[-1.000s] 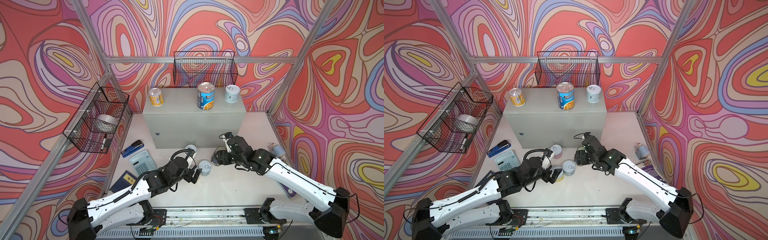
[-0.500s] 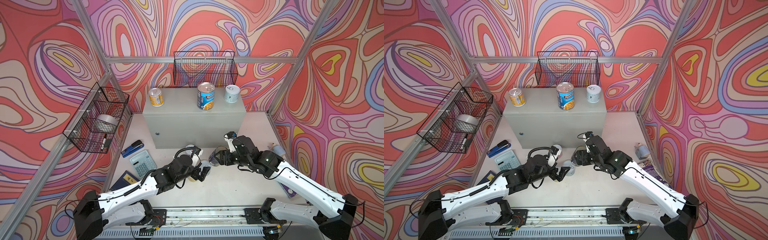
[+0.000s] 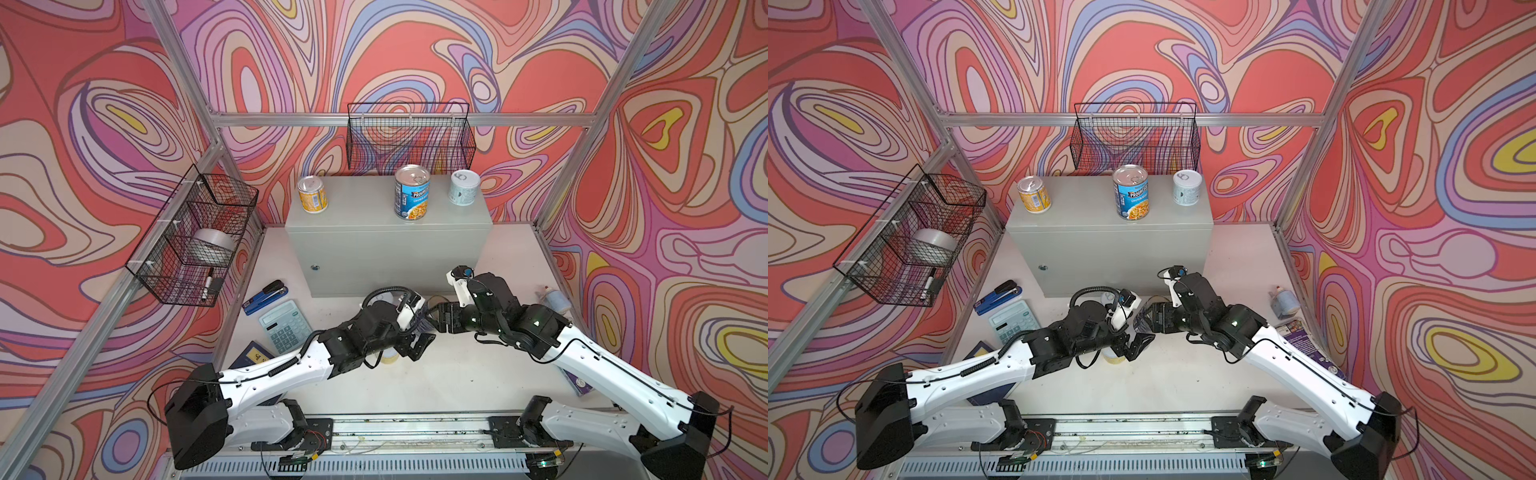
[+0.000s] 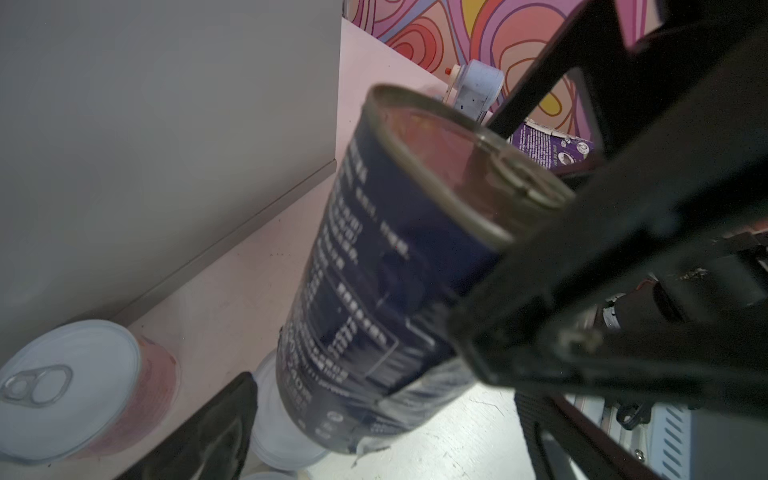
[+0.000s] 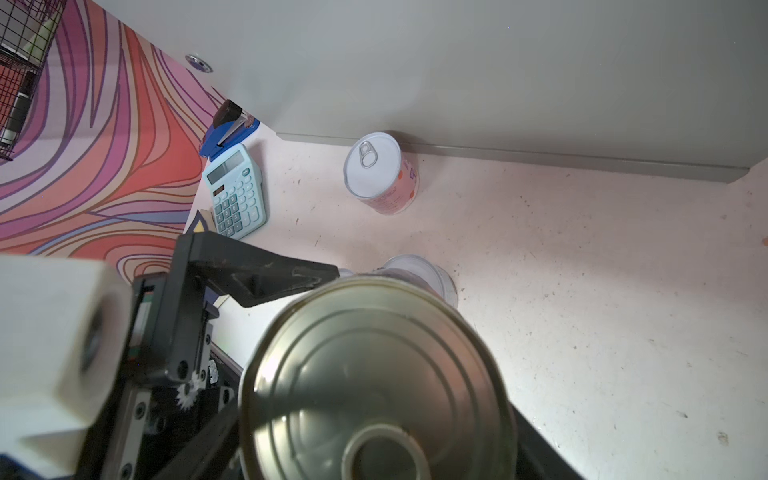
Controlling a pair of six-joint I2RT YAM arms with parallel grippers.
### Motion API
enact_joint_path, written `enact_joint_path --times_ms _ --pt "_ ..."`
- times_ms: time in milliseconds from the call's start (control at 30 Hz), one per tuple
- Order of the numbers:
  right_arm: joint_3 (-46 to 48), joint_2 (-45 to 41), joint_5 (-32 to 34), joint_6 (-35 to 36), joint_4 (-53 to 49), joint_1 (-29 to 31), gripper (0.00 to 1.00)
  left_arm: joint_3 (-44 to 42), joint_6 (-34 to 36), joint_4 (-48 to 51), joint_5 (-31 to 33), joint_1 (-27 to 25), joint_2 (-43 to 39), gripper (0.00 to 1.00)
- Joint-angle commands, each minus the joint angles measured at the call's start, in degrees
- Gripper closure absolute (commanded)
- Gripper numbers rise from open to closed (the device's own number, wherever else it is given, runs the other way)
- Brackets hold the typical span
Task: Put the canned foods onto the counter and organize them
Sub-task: 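Bring the tomato can to the left gripper and close the left gripper on it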
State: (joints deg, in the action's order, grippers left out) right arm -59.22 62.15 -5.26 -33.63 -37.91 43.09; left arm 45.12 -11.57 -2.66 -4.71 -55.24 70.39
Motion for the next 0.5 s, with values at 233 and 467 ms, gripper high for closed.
enact_joint_path --times_ms 233,467 --pt "-1.09 -2.46 -1.23 0.36 5.83 -0.29 0.55 6.94 8.14 0.42 -2.06 -0.05 6.07 0.11" --pt "-0.81 -2.90 -1.87 0.45 6.00 -0.33 0.55 8.03 8.71 -1.65 -3.20 -0.12 7.46 0.13"
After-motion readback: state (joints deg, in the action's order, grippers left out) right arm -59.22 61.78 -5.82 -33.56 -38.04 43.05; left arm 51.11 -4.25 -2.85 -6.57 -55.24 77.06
